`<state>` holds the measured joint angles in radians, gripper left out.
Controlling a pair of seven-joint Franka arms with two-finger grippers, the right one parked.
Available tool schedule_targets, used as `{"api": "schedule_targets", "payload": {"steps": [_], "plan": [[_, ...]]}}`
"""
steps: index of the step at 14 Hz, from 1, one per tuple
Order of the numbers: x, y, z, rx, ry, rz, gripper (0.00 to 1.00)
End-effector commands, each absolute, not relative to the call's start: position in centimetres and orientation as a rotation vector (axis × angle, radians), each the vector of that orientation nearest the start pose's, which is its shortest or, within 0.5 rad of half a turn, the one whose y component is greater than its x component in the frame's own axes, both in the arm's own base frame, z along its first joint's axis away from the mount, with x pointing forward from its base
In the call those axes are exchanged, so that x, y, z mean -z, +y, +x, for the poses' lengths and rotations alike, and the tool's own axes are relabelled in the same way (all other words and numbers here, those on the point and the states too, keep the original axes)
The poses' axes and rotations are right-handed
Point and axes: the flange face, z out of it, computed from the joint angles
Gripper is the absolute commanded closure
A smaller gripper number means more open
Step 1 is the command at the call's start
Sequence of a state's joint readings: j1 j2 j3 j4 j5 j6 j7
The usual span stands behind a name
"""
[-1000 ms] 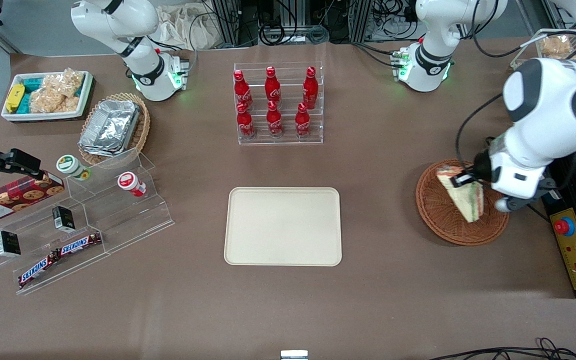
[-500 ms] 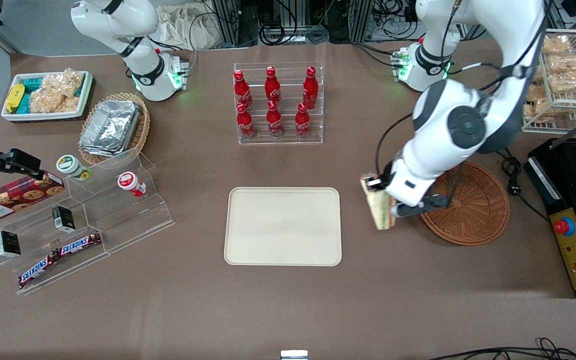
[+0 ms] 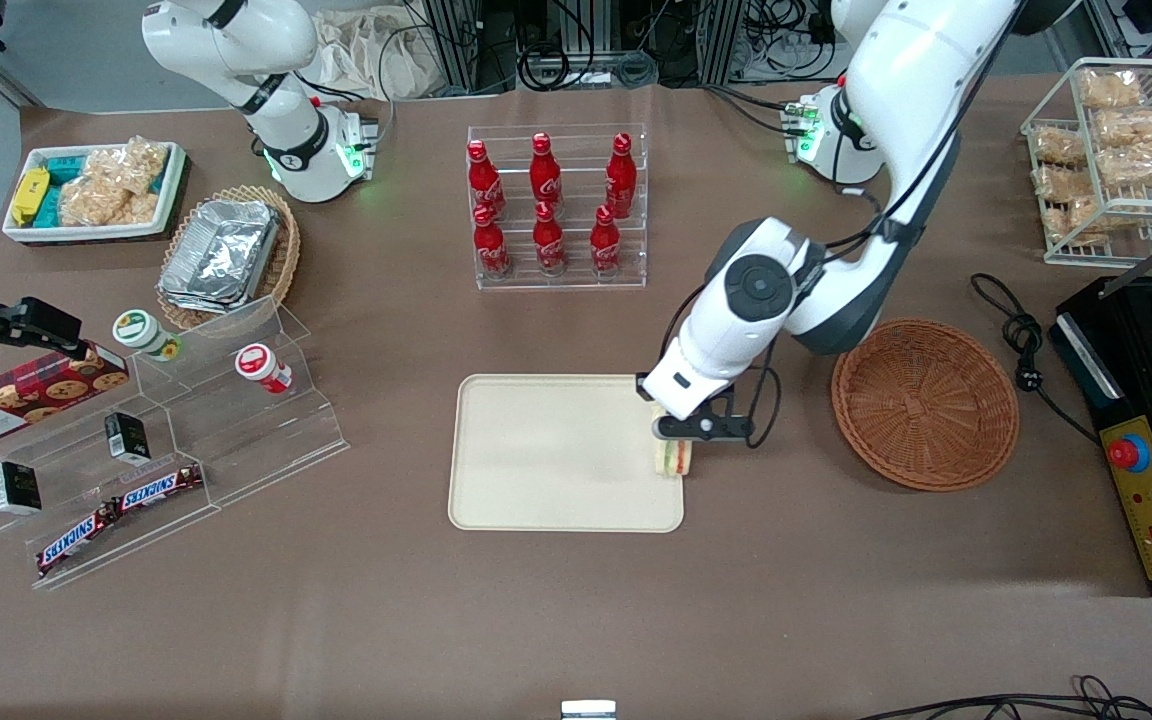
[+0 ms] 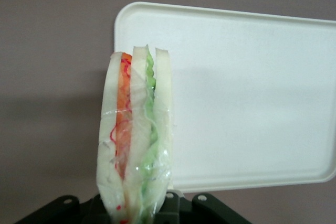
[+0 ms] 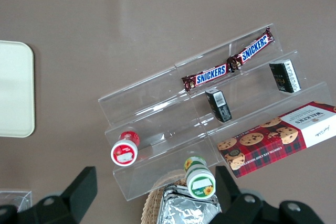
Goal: Place sandwich from basket to tray
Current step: 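Lower the sandwich onto the tray and open the left gripper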
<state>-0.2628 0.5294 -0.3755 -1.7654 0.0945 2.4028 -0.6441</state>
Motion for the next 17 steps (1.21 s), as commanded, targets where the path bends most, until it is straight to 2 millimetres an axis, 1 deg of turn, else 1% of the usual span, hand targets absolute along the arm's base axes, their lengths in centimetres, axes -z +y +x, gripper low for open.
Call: {"api": "schedule_targets", "payload": {"steps": [1,2,3,4,5,6,7,8,9,10,12,14,15,16,17], "plan": [[-27.3,-40.1,55.8,0.119,0.02,-3.335,0.45],[-26.8,-40.1,56.1,0.152,0.013,-3.352,0.4],[-26.1,-40.3,56.1,0.153,0.01,-3.359,0.29],[-25.9,-40.3,56.1,0.148,0.002,-3.36,0.09],[-26.1,-40.2,56.2,0.151,-0.016,-3.361,0.01],[-26.6,-40.0,56.3,0.157,-0.068,-3.363,0.01],[-28.2,-39.6,56.7,0.19,-0.128,-3.364,0.01],[-30.8,-39.1,56.9,0.24,-0.163,-3.362,0.01],[-33.4,-37.6,57.5,0.262,-0.218,-3.337,0.01],[-35.9,-36.1,57.7,0.232,-0.254,-3.303,0.01],[-41.4,-31.0,58.4,0.188,-0.35,-3.238,0.01],[-46.2,-28.3,57.6,0.173,-0.421,-3.212,0.01],[-48.2,-26.3,57.4,0.166,-0.453,-3.186,0.01],[-49.9,-24.1,57.2,0.149,-0.439,-3.173,0.01],[-52.1,-22.2,56.8,0.119,-0.386,-3.184,0.01]]}}
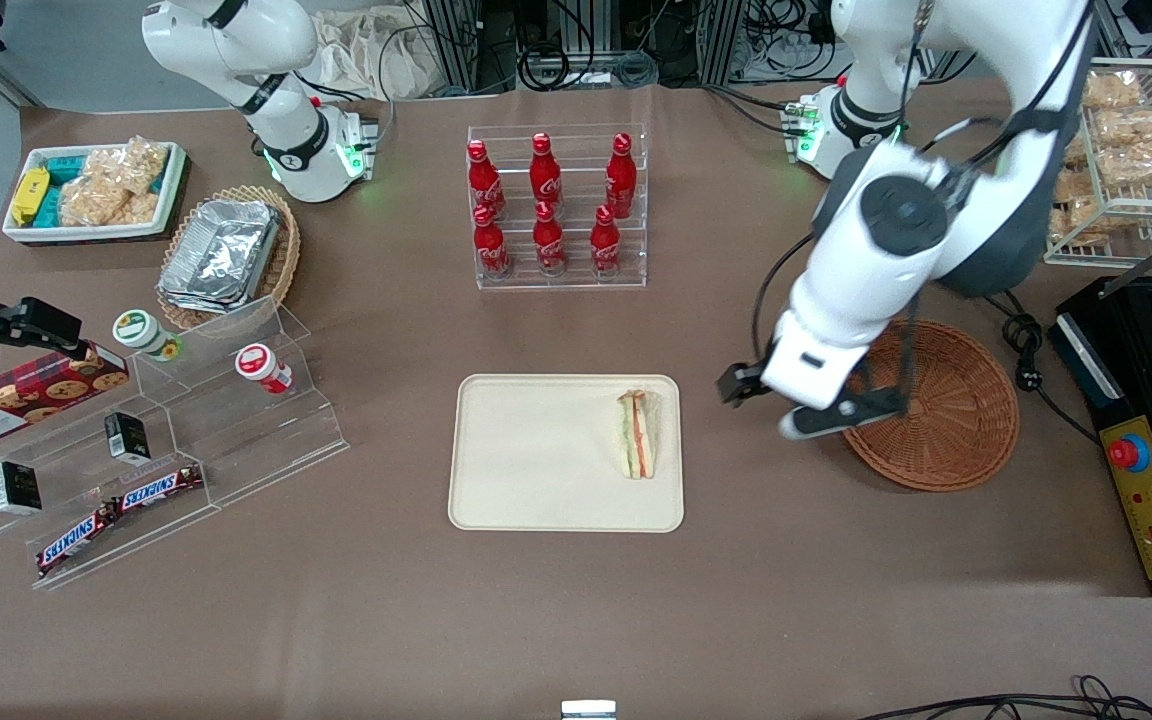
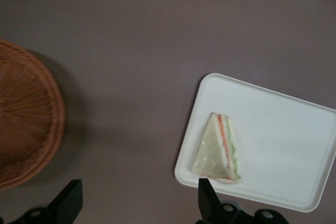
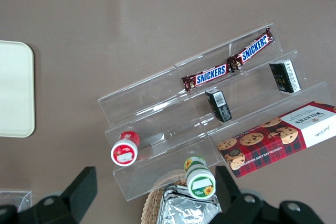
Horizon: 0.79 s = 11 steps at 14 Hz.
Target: Place sandwich from basket to tray
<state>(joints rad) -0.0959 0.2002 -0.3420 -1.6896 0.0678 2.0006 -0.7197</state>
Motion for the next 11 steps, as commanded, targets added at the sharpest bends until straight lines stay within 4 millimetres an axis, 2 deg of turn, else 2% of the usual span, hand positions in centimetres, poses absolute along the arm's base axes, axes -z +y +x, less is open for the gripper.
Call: {"api": "schedule_targets", "payload": {"steps": [1,4,5,7,9,11], "plan": [[-54.1,-20.4,56.0,0.047,-0.303,-3.199,0.01],[-59.3,-14.7,54.2,-0.119,-0.132,-3.176,0.01],[-61.4,-12.7,53.7,-0.108,-0.135,-3.176,0.01],[-64.0,-9.7,51.9,-0.104,-0.121,-3.167,0.01],[-65.4,-6.5,50.2,-0.149,-0.043,-3.164,0.01],[-65.5,-6.0,50.7,-0.151,-0.02,-3.156,0.01]]}}
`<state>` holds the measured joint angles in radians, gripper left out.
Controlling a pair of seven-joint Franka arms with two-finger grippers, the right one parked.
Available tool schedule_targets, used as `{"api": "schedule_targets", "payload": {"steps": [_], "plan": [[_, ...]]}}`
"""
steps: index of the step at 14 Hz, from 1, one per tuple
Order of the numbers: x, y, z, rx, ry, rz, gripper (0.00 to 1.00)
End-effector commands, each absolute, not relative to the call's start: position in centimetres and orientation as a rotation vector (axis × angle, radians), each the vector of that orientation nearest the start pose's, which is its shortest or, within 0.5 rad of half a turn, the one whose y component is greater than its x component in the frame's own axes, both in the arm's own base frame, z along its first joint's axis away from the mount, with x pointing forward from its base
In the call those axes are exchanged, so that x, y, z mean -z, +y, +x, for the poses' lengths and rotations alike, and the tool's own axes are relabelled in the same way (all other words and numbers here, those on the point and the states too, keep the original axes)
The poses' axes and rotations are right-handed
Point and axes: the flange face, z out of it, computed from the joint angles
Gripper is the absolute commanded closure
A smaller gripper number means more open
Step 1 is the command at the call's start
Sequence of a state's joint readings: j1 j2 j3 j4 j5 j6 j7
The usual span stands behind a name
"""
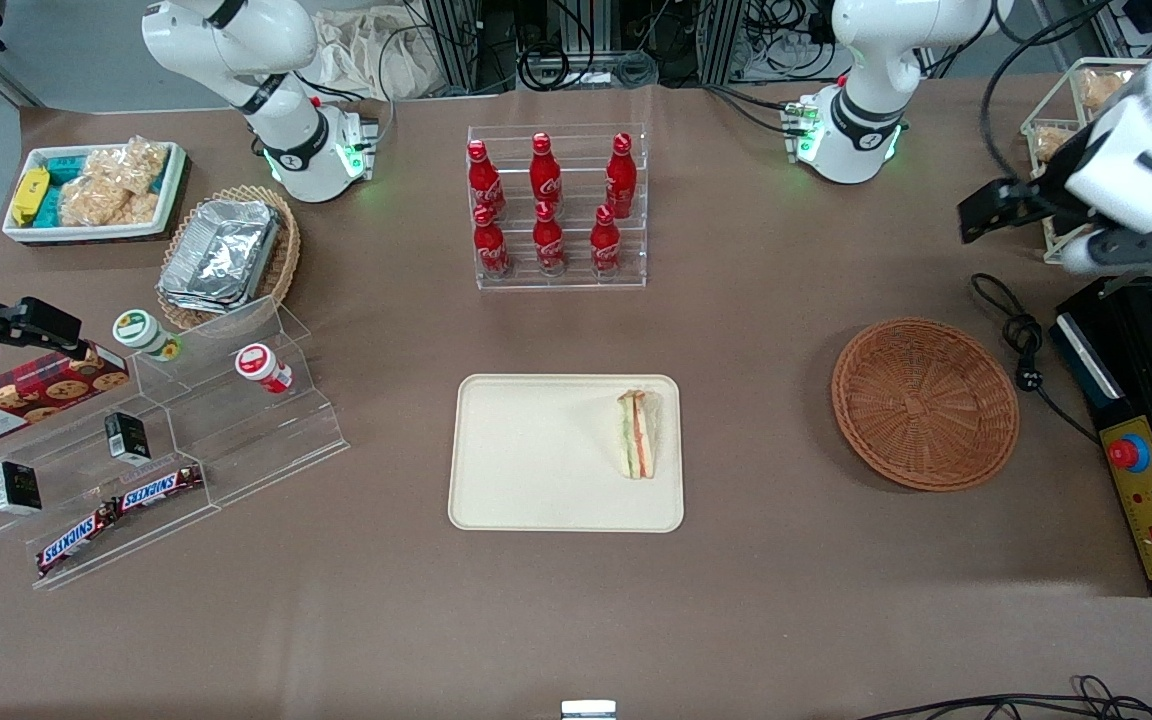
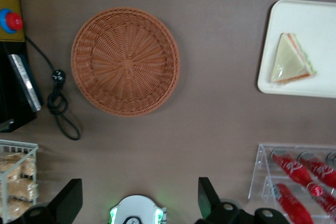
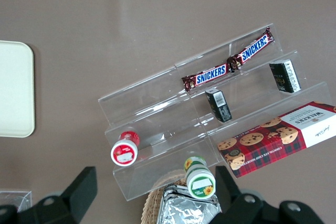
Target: Place sandwich from basket to tray
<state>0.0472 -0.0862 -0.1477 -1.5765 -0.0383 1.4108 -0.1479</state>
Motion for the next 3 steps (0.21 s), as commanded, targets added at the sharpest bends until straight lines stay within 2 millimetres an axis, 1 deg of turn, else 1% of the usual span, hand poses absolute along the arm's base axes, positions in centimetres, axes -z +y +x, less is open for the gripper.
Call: {"api": "schedule_targets", "payload": {"steps": [1,2,3], "plan": [[-65.48,-6.15,51.04,-0.147,-0.016,-3.153,0.01],[-65.87,-6.05,51.53,-0.131,-0.022,-3.155,0.01],[-66.12,-6.04,51.55,-0.126,-0.022,-3.156,0.01]]}}
